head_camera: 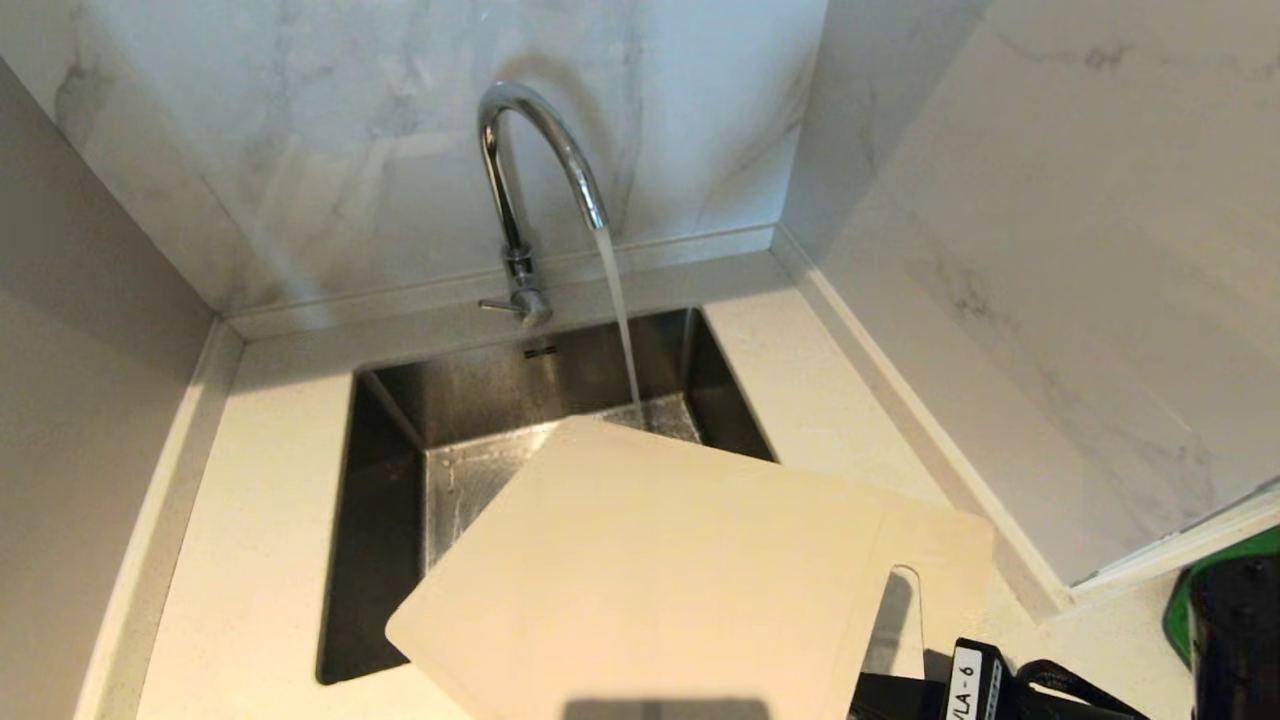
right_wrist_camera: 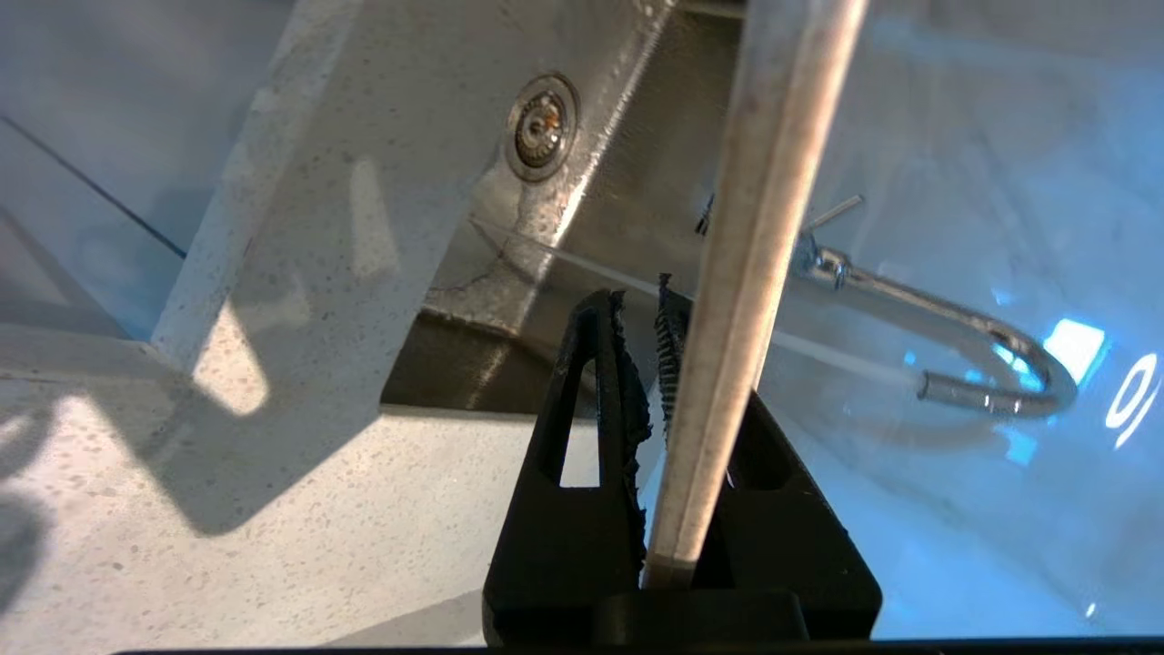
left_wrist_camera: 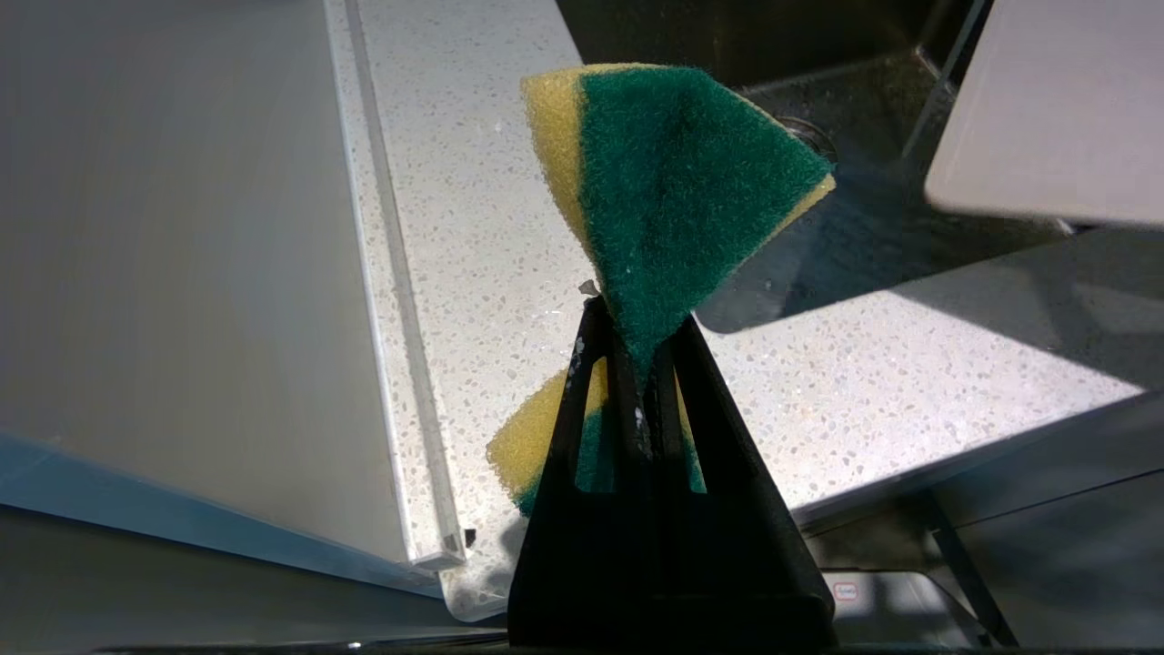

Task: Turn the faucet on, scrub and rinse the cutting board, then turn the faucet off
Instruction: Pick up the cutting board

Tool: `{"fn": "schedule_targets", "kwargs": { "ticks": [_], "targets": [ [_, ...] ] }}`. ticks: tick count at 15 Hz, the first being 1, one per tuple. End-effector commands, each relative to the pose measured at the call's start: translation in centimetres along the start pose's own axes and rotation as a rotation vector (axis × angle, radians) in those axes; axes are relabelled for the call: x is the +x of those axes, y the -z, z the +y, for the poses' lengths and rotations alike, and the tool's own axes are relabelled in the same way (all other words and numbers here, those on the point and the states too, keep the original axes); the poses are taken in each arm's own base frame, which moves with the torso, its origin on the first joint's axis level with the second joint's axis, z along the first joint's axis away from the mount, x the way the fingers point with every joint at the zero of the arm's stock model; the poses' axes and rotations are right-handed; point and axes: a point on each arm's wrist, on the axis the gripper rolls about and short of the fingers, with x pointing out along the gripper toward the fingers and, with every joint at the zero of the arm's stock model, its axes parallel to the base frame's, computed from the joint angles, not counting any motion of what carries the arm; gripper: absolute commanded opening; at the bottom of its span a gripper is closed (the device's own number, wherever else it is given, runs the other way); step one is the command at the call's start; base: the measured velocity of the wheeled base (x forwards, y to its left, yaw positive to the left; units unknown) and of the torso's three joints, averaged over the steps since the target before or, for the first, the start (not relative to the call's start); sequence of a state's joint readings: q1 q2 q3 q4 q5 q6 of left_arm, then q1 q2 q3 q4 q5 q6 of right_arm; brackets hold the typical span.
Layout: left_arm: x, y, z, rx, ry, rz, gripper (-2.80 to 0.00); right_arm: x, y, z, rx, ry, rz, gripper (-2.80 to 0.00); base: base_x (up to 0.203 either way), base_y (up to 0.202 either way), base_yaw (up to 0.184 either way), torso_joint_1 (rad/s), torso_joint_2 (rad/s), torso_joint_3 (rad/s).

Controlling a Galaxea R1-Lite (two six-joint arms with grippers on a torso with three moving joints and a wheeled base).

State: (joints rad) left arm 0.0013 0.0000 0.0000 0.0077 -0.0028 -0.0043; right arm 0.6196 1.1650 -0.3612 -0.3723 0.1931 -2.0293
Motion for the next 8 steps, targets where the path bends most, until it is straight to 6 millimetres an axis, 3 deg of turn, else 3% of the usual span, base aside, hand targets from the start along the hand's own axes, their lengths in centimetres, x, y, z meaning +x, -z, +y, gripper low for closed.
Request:
{"fn": "schedule_targets", "kwargs": {
  "ticks": [1,5,8],
  "targets": [
    [0.0,0.1,0.0,0.0,0.0,0.001,-2.8,0.7,0.6,0.2,-0.022,-0.03,0.006,-2.8,0.0,0.0,0.0,0.0,0.0,0.0],
    [0.0,0.1,0.0,0.0,0.0,0.0,-2.8,1.0,3.1,-0.1,-0.097,-0.075,-0.005,-2.8,0.0,0.0,0.0,0.0,0.0,0.0],
    [0.0,0.1,0.0,0.0,0.0,0.001,-2.8,1.5,3.7,-0.3,-0.111,-0.101,-0.029,-2.8,0.0,0.0,0.0,0.0,0.0,0.0]
  ]
}}
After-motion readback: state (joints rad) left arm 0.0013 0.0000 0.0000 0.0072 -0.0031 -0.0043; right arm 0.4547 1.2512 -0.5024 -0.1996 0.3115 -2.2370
